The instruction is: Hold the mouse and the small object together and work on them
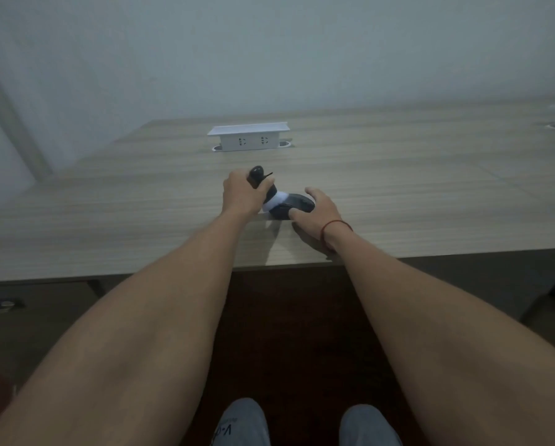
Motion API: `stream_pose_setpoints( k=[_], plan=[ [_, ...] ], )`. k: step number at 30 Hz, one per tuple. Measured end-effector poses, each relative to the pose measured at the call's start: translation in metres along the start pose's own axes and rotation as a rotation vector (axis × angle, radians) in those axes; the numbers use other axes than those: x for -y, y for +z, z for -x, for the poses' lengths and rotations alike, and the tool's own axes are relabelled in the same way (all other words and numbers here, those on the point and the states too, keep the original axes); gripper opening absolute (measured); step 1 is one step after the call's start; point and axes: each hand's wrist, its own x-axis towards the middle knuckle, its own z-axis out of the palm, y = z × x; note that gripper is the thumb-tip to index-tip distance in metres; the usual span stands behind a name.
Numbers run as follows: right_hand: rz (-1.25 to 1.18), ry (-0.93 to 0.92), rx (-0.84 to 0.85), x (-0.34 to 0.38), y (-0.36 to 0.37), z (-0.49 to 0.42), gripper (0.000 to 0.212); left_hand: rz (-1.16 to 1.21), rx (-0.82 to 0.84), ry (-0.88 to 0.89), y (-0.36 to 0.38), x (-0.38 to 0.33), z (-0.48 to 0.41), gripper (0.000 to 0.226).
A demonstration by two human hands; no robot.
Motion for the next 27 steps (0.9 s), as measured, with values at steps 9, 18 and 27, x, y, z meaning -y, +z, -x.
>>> stream_pose_setpoints(
  k=[9,18,27],
  plan=[
    [0.196,0.025,-0.209,0.000,0.012,0.001,0.062,0.053,-0.159,-0.026,0.000,0.003,-0.012,0.031],
    [0.145,-0.013,-0.260,0.004,0.013,-0.001,0.042,0.076,-0.025,-0.118,0.018,0.022,-0.009,0.029],
    [0.155,-0.051,-0.130,0.006,0.014,0.012,0.066,0.184,0.056,-0.099,0.003,0.017,-0.008,0.038]
  ],
)
